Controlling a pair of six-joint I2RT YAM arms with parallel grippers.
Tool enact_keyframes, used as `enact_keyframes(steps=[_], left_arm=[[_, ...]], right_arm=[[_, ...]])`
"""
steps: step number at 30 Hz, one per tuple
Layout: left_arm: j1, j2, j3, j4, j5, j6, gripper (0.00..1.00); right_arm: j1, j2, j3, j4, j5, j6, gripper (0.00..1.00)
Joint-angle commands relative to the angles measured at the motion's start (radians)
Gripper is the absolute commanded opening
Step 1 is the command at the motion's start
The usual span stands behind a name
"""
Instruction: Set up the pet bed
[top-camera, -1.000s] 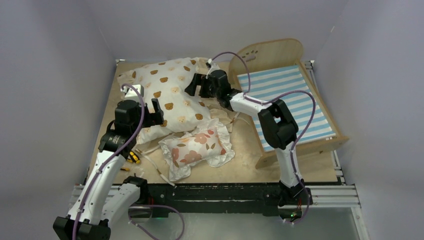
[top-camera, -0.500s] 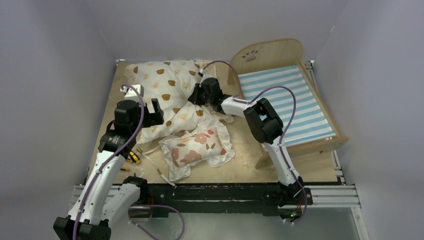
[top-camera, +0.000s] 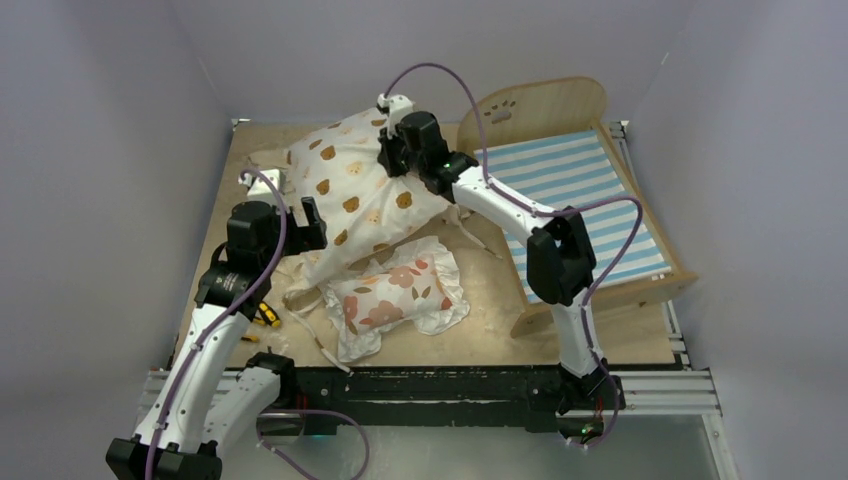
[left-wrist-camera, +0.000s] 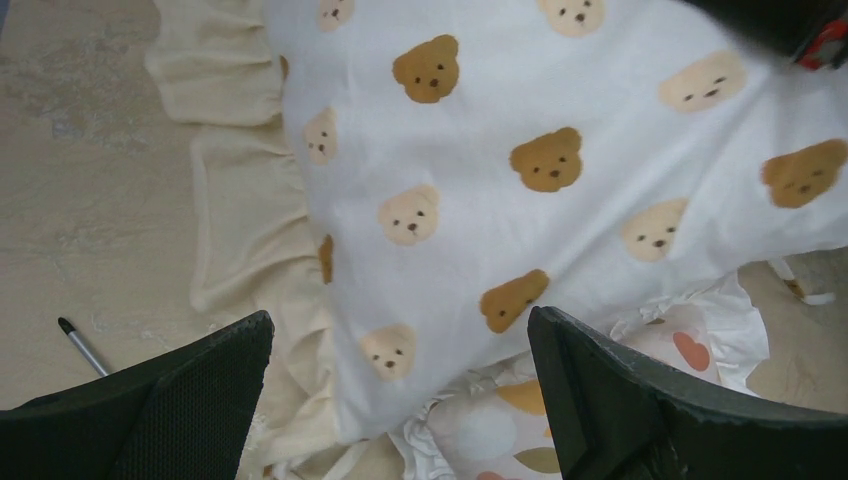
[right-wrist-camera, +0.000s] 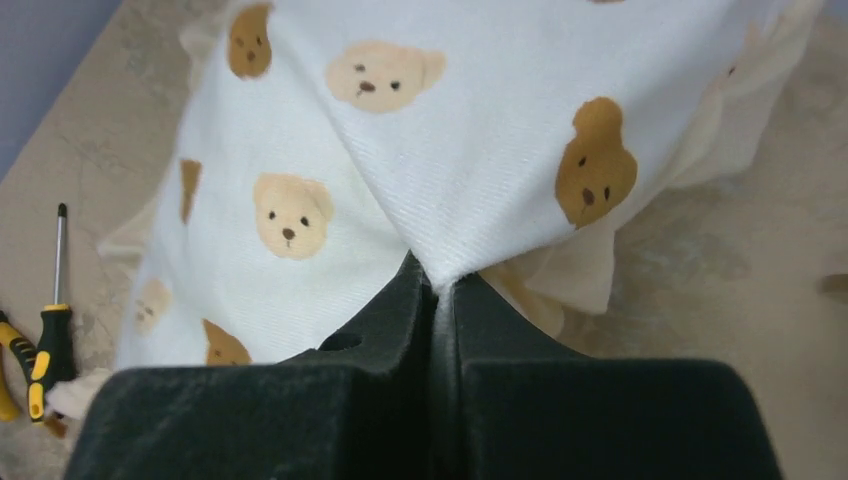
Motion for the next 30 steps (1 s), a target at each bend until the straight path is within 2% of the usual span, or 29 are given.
enact_keyframes(steps=[1, 4, 7, 15, 18, 21, 24, 30], left_arm=[[0.01, -0.012, -0.008, 0.015, -0.023, 0.015, 0.99], [0.01, -0.015, -0.008, 0.014, -0.028, 0.016, 0.99], [0.01, -0.016, -0.008, 0.013, -0.028, 0.016, 0.99], [0.01, -0.024, -0.009, 0.013, -0.033, 0.016, 0.99], [0.01, -0.029, -0.01, 0.013, -0.035, 0.016, 0.99], [0.006, -0.033, -0.01, 0.014, -0.03, 0.016, 0.99], [-0.005, -0.038, -0.01, 0.013, -0.033, 0.015, 0.99], [-0.019, -0.047, -0.009, 0.013, -0.041, 0.016, 0.99]], right_arm=[[0.017, -0.139, 0.166, -0.189, 0.154, -0.196, 0.0], [0.017, -0.192, 0.222, -0.309, 0.287, -0.288, 0.0], [0.016, -0.267, 0.204, -0.367, 0.438, -0.353, 0.0], [-0.016, -0.525, -0.045, -0.352, 0.886, -0.439, 0.0], [-0.104, -0.636, -0.174, -0.281, 0.955, -0.475, 0.0], [-0.234, -0.744, -0.297, -0.155, 0.937, -0.514, 0.0], [-0.336, -0.797, -0.329, -0.126, 0.939, -0.496, 0.0], [-0.422, -0.86, -0.36, -0.056, 0.971, -0.535, 0.0]])
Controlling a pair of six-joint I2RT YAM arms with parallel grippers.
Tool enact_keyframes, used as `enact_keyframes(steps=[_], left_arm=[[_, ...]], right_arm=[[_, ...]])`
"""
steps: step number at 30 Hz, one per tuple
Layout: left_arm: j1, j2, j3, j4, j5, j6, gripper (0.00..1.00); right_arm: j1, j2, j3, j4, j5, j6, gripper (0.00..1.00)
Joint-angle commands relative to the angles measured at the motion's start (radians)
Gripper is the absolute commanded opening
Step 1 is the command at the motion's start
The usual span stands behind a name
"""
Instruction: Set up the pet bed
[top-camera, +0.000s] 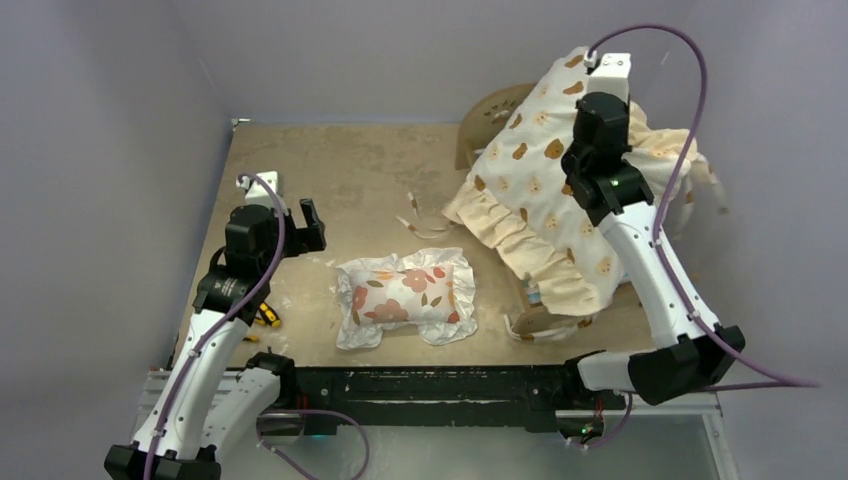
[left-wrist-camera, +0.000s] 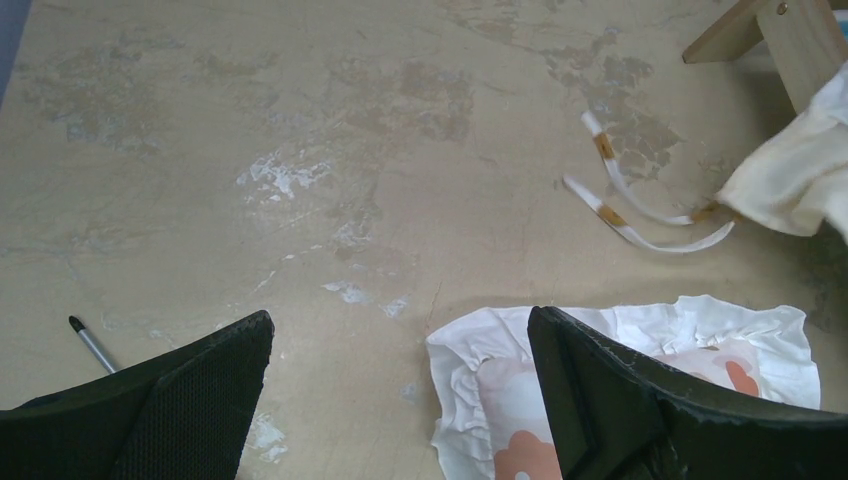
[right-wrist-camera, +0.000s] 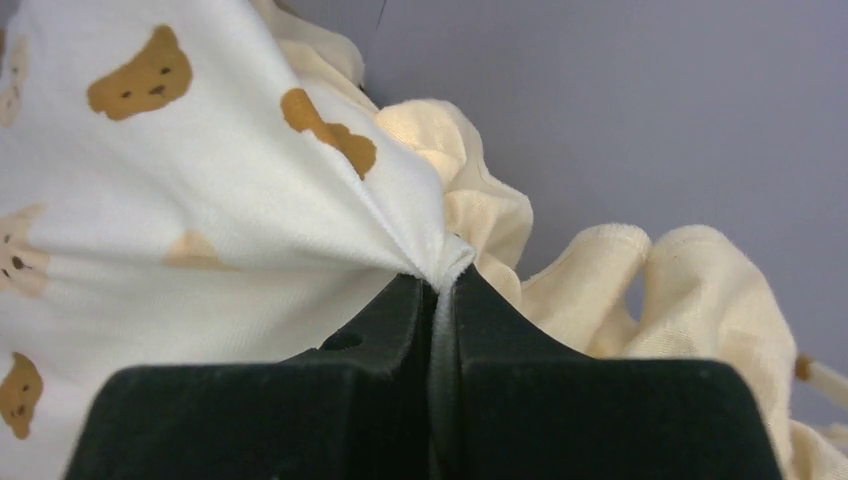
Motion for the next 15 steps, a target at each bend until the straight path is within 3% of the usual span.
enact_keyframes(steps=[1, 9, 11, 14, 15], left_arm=[[-0.012, -0.019, -0.001, 0.013, -0.014, 0.017, 0.99], [-0.022, -0.026, -0.002, 0.013, -0.019, 0.016, 0.99], [-0.022, -0.026, -0.005, 0.012, -0.019, 0.017, 0.99], [-0.022, -0.027, -0.008, 0.013, -0.022, 0.016, 0.99], [-0.022, -0.025, -0.008, 0.013, -0.02, 0.016, 0.99]], right_arm=[[-0.046, -0.064, -0.016, 0.163, 0.07, -0.062, 0.0], [-0.138, -0.021, -0.145, 0.136, 0.055, 0.086, 0.0], [-0.164, 0.026, -0.161, 0.105, 0.106, 0.155, 0.18], [-0.179, 0.101, -0.103, -0.066, 0.158, 0.3, 0.68], [-0.179, 0.114, -0.062, -0.131, 0.161, 0.352, 0.78]])
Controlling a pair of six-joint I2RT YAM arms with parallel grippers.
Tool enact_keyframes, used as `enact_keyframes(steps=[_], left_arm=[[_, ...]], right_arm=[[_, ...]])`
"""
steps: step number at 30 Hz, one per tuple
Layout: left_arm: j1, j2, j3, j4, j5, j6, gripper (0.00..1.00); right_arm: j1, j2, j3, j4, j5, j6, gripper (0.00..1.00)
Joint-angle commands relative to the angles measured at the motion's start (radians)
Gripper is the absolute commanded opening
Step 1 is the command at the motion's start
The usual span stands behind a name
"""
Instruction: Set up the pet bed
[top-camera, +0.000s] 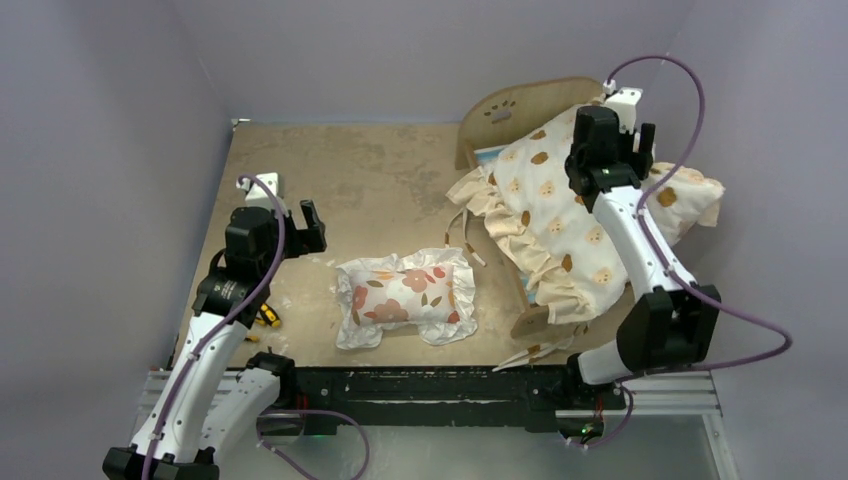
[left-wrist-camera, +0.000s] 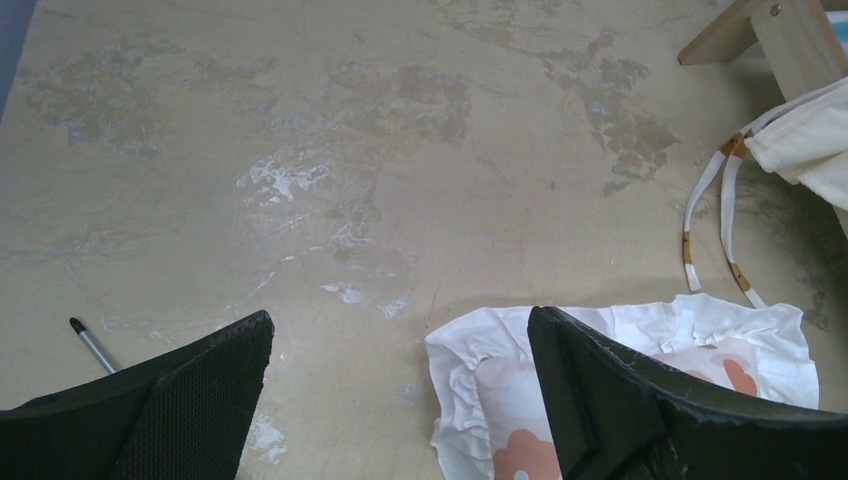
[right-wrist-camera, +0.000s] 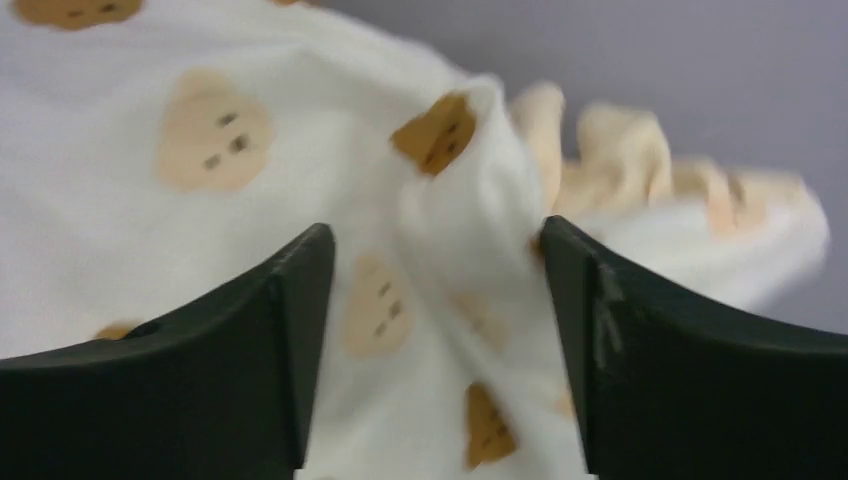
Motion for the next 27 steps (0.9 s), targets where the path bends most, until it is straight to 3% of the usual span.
enact_keyframes(steps=[1, 5, 8, 15, 23, 27], left_arm=[[-0.007, -0.005, -0.004, 0.014, -0.006, 0.016, 0.99], [-0.006, 0.008, -0.004, 0.016, 0.004, 0.018, 0.99], [-0.007, 0.013, -0.004, 0.016, 0.002, 0.02, 0.99], [-0.005, 0.023, -0.005, 0.018, 0.008, 0.02, 0.99], [-0.005, 0.028, -0.008, 0.019, 0.017, 0.023, 0.99], [-0.005, 0.032, -0.009, 0.021, 0.018, 0.023, 0.99]], right_arm=[[-0.01, 0.052, 0.124, -0.217, 0.095, 0.247, 0.86], [0.062, 0.03, 0.201, -0.252, -0.009, 0.218, 0.96], [0.179, -0.006, 0.136, -0.186, -0.071, 0.148, 0.98], [0.249, 0.002, 0.005, -0.13, -0.481, 0.145, 0.91], [0.389, 0.158, 0.012, -0.135, -0.595, 0.094, 0.84], [0.432, 0.206, 0.015, -0.175, -0.512, 0.11, 0.82]])
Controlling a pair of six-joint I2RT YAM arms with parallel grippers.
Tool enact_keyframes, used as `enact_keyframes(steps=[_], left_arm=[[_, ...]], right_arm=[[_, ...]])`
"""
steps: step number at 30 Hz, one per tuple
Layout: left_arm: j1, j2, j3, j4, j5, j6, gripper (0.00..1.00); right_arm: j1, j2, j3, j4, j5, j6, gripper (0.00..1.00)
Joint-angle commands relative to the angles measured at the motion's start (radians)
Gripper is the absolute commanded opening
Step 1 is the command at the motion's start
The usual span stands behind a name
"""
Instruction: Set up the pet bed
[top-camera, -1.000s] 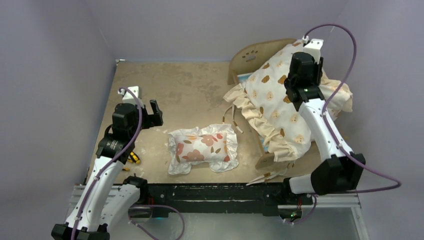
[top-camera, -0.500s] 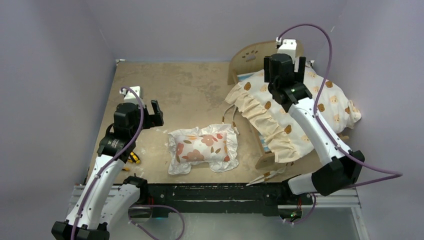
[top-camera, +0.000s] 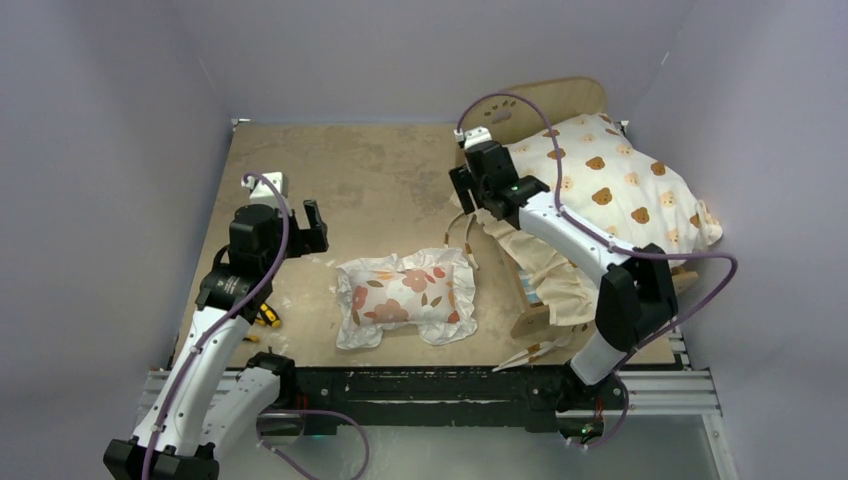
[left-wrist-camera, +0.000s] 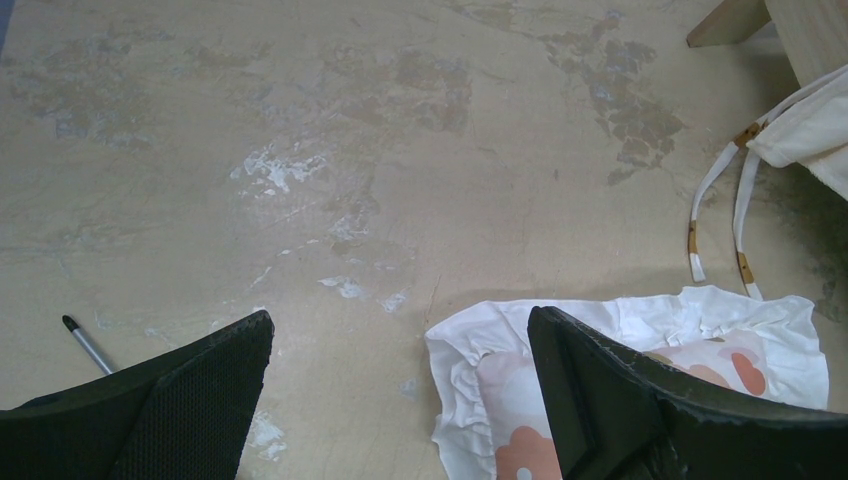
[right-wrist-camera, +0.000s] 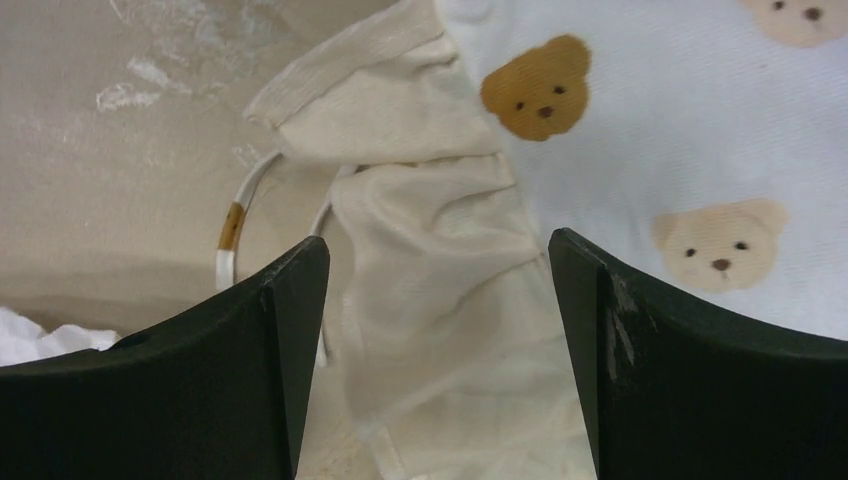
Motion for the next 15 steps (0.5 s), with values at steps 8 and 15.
enact_keyframes(steps=[8, 15], left_arm=[[-0.002, 0.012, -0.007, 0.023, 0.027, 0.016, 0.99], [-0.002, 0.014, -0.007, 0.024, 0.031, 0.016, 0.99]], right_arm=[[0.122, 0.015, -0.011, -0.141, 0.16, 0.08, 0.82], [0.132, 0.039, -0.054, -0.178, 0.222, 0.114, 0.71]])
